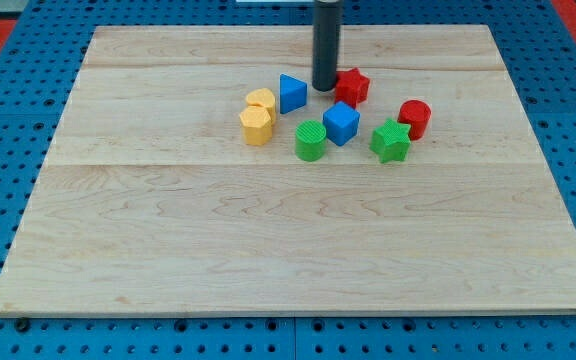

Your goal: Slide the red star towards the red circle

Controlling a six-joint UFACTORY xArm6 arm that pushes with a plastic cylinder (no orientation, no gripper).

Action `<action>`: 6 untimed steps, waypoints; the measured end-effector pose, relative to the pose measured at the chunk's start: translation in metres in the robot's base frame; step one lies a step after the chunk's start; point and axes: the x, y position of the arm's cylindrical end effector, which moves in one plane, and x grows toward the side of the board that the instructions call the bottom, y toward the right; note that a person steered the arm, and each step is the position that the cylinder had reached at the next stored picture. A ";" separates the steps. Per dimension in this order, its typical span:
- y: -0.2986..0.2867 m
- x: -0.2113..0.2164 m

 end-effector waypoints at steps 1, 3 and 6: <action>0.008 -0.011; 0.058 -0.010; 0.048 -0.025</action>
